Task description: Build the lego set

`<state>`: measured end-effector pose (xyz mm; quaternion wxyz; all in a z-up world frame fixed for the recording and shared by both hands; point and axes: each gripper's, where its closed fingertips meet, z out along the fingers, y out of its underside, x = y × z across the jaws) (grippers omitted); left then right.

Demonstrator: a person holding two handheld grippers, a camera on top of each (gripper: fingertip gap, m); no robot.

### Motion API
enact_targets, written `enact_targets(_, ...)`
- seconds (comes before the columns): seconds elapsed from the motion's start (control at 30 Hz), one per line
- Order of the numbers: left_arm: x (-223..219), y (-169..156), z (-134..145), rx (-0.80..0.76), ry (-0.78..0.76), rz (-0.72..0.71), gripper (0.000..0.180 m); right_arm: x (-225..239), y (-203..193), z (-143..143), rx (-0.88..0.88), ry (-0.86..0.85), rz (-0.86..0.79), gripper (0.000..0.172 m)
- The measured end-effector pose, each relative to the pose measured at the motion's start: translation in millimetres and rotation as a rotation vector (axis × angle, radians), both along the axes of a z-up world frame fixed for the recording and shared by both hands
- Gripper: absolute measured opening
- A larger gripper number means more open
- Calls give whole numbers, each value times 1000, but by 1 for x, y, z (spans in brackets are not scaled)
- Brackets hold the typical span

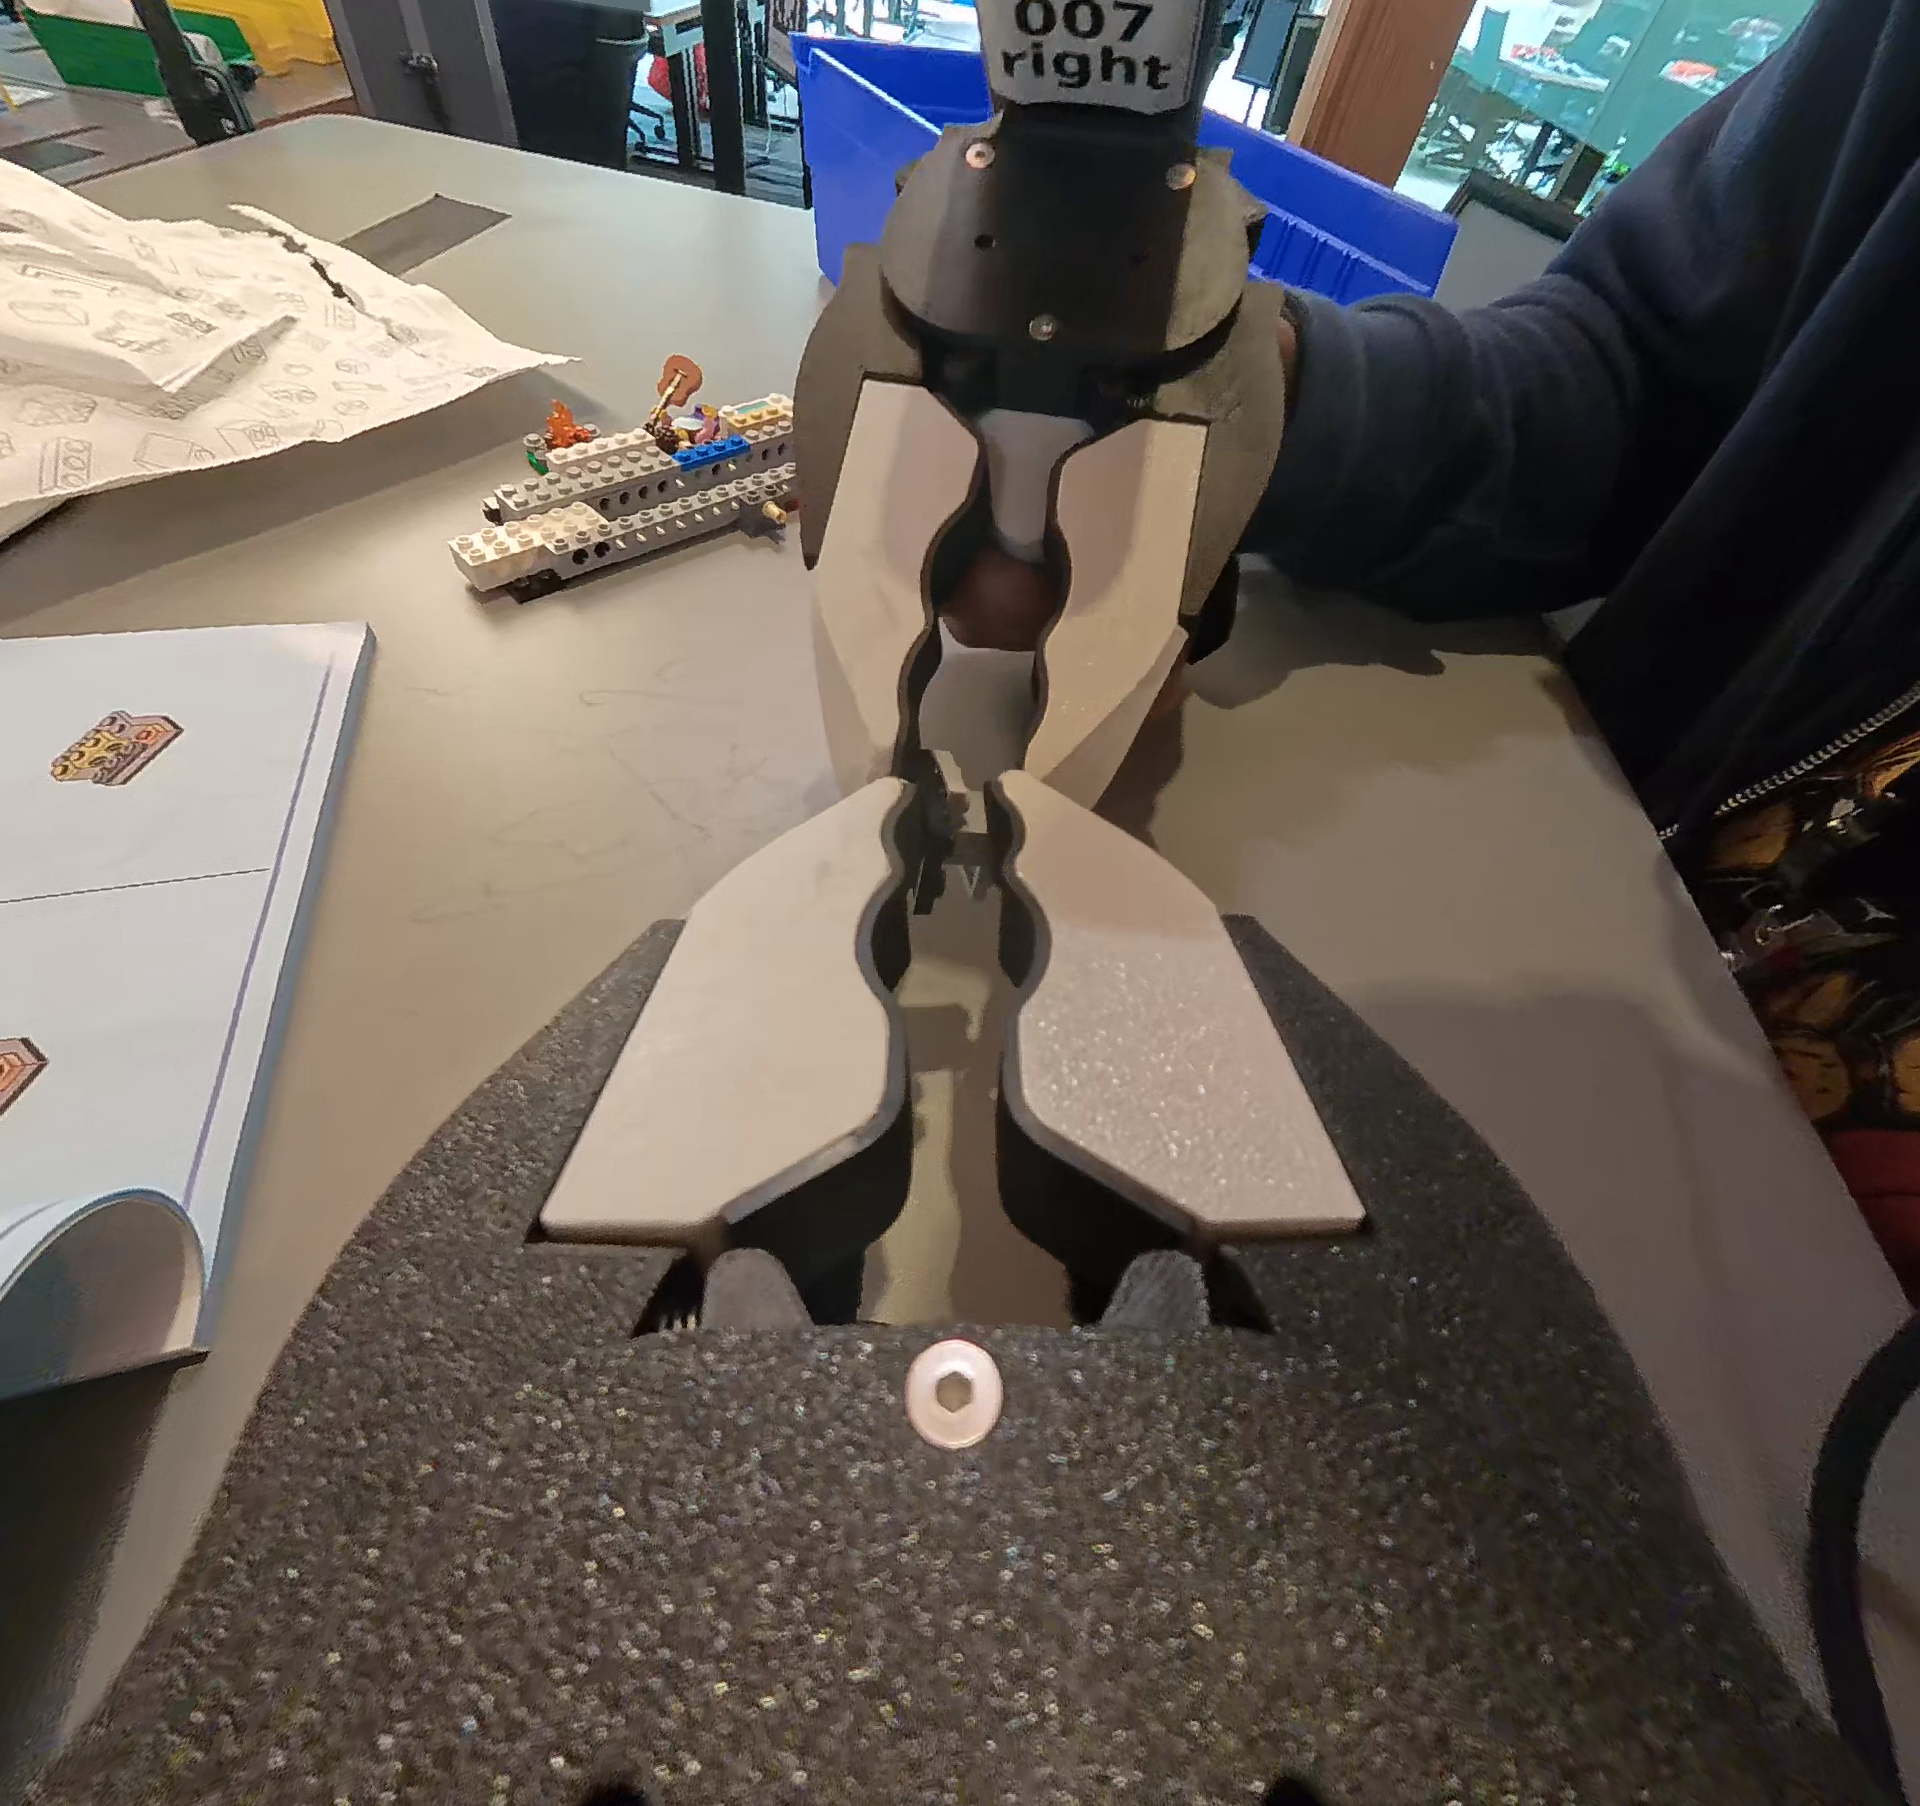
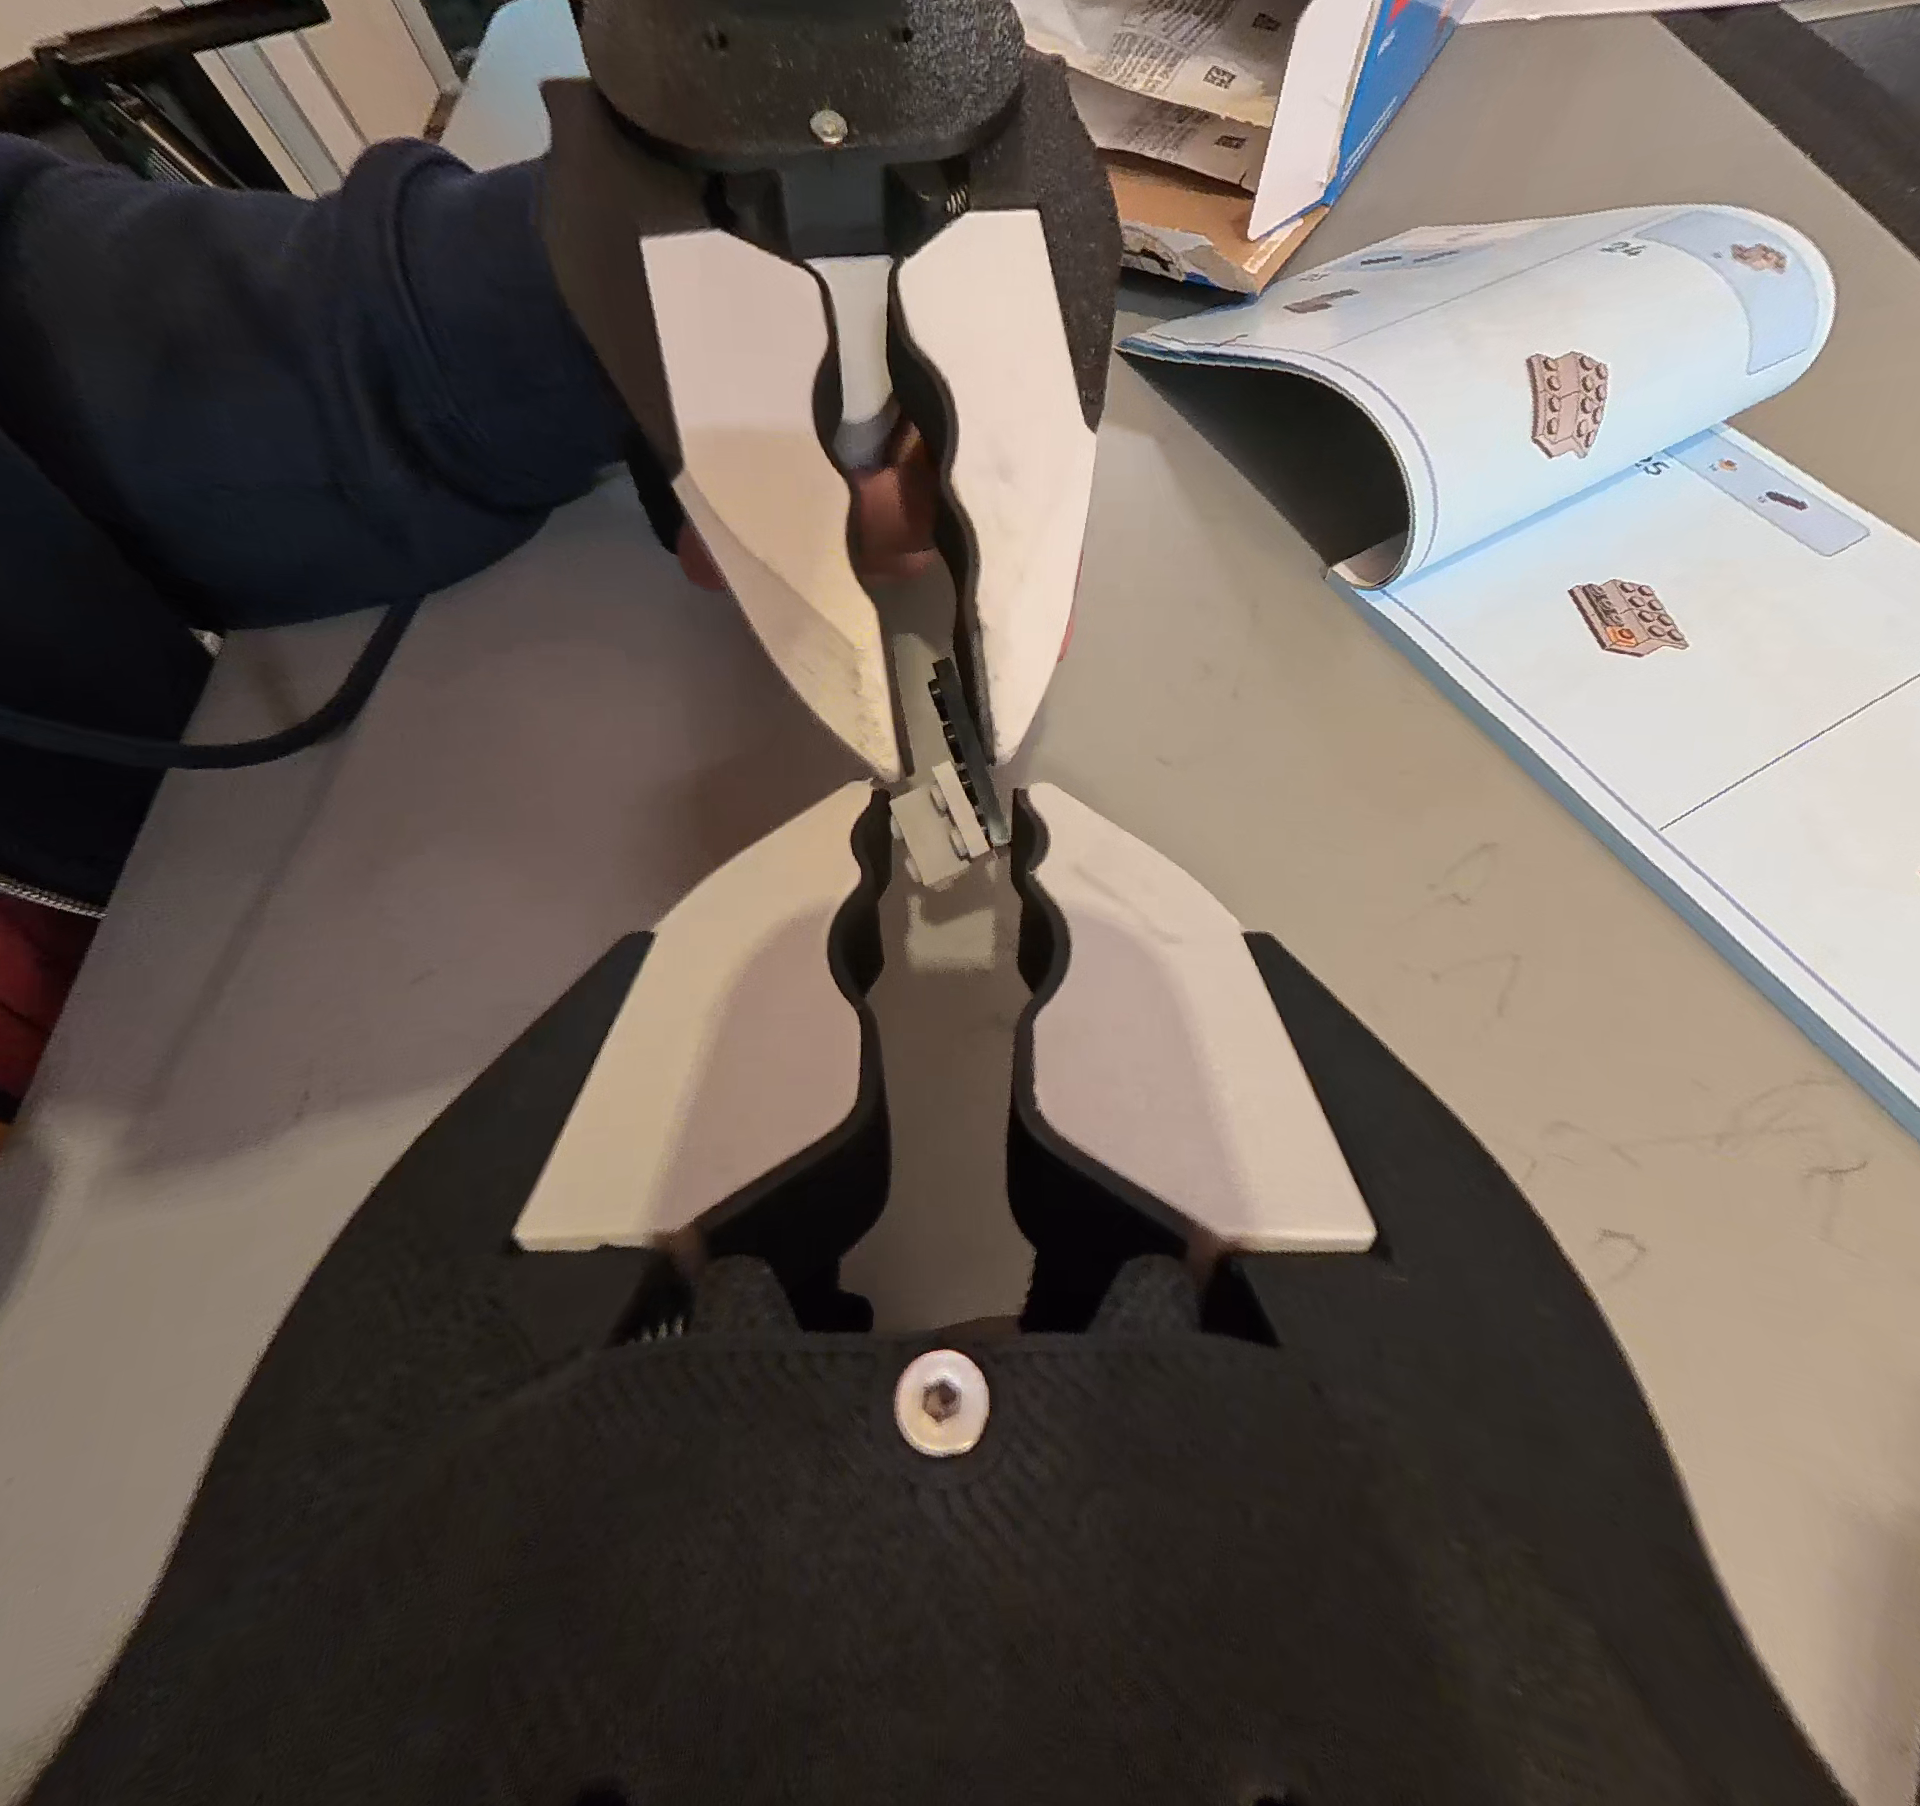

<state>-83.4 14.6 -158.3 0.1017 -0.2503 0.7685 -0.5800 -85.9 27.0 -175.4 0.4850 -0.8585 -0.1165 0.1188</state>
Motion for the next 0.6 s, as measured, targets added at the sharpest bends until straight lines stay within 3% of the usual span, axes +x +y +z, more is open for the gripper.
enact_targets(0.37,3,6,-6,73,-9,36,18,-1,2,2,6,-73,-17,22)
enact_targets(0.6,0,2,-5,57,-23,11,11,-1,2,4,10,-85,-17,22)
